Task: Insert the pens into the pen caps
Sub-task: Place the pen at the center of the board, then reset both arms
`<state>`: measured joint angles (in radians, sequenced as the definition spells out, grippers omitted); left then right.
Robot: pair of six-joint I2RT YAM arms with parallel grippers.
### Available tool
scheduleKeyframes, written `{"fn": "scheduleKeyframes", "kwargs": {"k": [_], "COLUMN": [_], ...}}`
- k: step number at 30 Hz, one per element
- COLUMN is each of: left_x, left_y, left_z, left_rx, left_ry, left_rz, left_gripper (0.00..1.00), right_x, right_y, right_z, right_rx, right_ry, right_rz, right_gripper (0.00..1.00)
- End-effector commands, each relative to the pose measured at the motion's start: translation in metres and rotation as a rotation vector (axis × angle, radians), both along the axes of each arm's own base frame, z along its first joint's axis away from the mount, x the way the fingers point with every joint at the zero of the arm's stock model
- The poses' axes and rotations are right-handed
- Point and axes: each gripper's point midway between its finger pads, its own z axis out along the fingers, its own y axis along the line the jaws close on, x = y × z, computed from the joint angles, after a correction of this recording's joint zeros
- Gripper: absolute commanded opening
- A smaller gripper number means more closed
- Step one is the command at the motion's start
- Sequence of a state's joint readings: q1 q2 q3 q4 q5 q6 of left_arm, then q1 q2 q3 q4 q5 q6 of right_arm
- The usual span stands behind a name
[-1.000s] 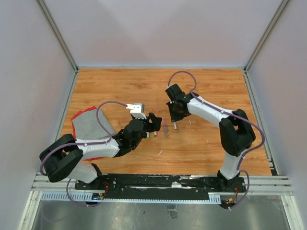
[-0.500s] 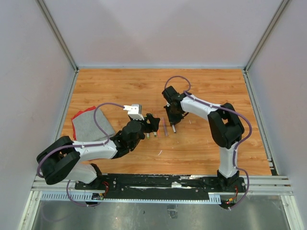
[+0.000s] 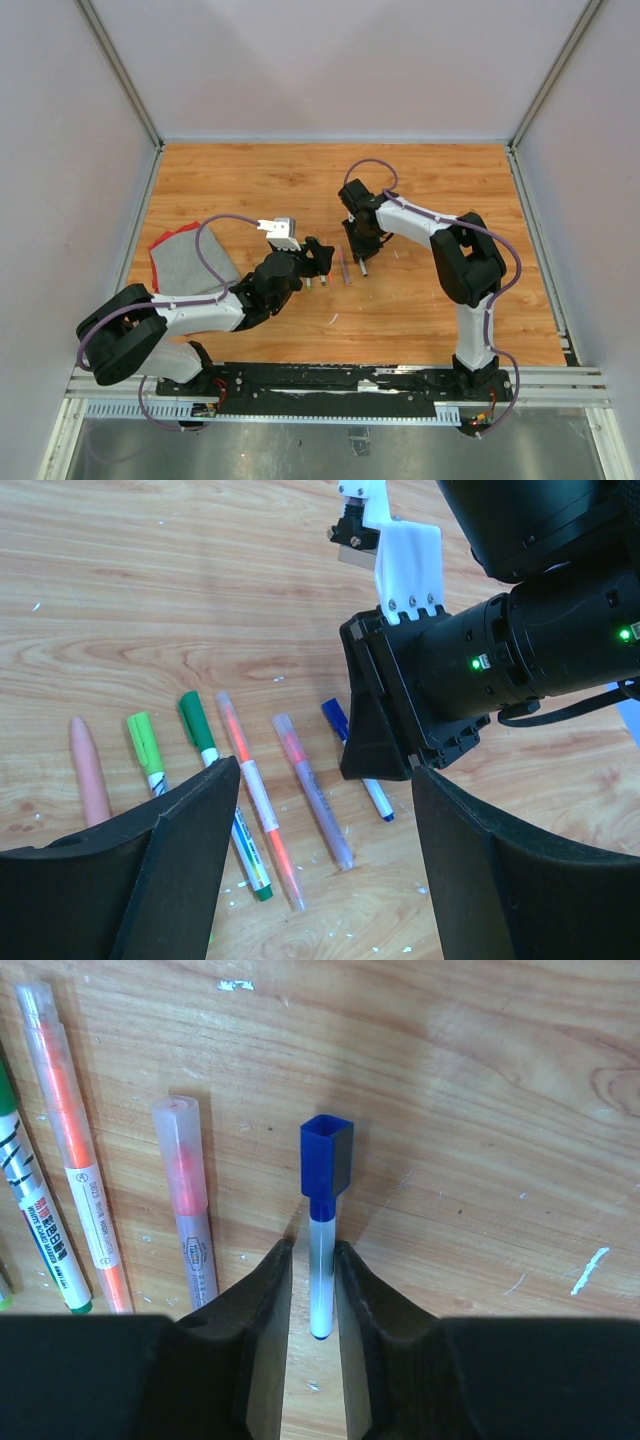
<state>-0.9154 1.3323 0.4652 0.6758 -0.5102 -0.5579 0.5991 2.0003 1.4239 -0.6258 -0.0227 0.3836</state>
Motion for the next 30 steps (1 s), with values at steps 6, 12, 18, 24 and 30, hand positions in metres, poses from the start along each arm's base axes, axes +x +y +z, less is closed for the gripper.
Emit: {"fn": "scheduleKeyframes", "kwargs": {"k": [6,12,18,24,30], "left_x": [0.005,0.005,0.006,0.006,0.004], "left_y": [-0.001,0.0,0.001,0.002,0.0], "left_z": [0.011,0.012,0.012,0.013,0.013], "left_rx": [-0.033,-0.03,-0.022,-0.003,-0.001], "left_ry": [-0.026,-0.027,-0.03,-0.05,-0.06], "left_rz": [0.013,0.016,0.023,0.013,-0.003], "left_gripper": [0.75,0.74,0.75,0.77,0.82], "right_x": [-0.002,0.001,0.002,-0.012,-0.037], "right_y": [-0.006,-0.004,-0.009,-0.024,-0.048], "right_z": [0.001,0.041,0.092,0.125,0.161], "right_rx": [-0.002,0.057,0.134,0.196,0.289], "right_ry": [0.011,-0.076,-0.235,-0.391,-0.571], "right_rz": [-0.013,-0.02,-0.015,0.002,-0.032], "right_gripper": [0.29,0.39,0.5,0.63,0.95]}}
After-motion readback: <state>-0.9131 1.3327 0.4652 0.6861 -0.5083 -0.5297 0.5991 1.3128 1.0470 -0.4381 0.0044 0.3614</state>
